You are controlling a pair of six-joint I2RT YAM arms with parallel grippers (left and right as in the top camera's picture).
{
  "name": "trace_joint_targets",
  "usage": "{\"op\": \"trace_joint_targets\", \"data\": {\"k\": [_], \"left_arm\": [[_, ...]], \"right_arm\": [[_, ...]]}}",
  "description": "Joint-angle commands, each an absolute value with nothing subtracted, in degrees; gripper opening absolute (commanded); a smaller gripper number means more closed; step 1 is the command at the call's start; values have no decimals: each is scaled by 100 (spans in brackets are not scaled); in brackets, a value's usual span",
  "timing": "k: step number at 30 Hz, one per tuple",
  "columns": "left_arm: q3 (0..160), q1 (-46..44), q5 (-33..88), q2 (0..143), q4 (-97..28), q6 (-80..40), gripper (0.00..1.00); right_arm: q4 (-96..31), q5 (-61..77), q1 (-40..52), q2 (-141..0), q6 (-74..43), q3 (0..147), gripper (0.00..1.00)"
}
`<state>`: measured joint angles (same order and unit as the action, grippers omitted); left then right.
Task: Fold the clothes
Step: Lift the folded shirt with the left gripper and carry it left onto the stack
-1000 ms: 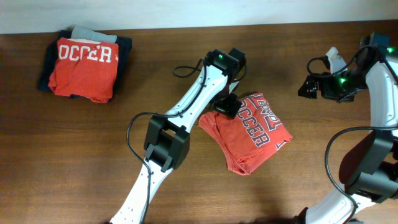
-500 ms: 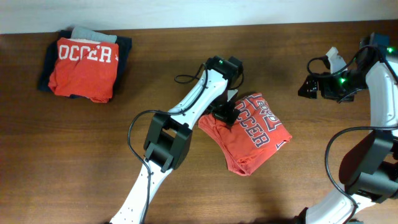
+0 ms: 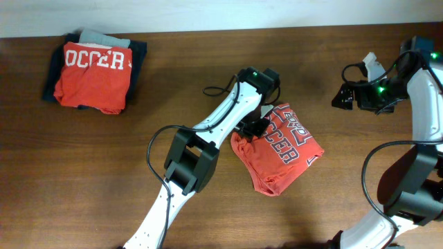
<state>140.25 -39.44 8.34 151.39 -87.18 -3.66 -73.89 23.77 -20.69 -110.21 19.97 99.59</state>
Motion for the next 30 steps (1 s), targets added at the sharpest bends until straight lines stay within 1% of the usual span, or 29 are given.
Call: {"op": "trace_joint_targets", "data": {"k": [1, 9, 13, 19, 27, 30], "left_arm": [[14315, -3771, 681, 15179, -8853, -296, 1], [15707, -3522, -163, 15071, -9080, -294, 0], [16107, -3518, -550, 15071, -9118, -108, 0], [16219, -3470, -1205, 15034, -9177, 45, 0], [16234, -3157, -1415, 15017, -9205, 1002, 0], [16234, -2934, -1911, 14967, -9218, 1000, 0]], "right_arm": [[-7389, 2327, -2071, -11000, 2036, 10029, 99], [-7391, 2327, -2071, -11000, 2036, 10029, 99], [-7389, 2327, -2071, -11000, 2036, 10029, 99], [-7389, 2327, -2071, -11000, 2036, 10029, 99], [-7389, 2327, -2071, -11000, 2036, 10029, 99], [-7389, 2327, -2071, -11000, 2034, 10029, 99]]}}
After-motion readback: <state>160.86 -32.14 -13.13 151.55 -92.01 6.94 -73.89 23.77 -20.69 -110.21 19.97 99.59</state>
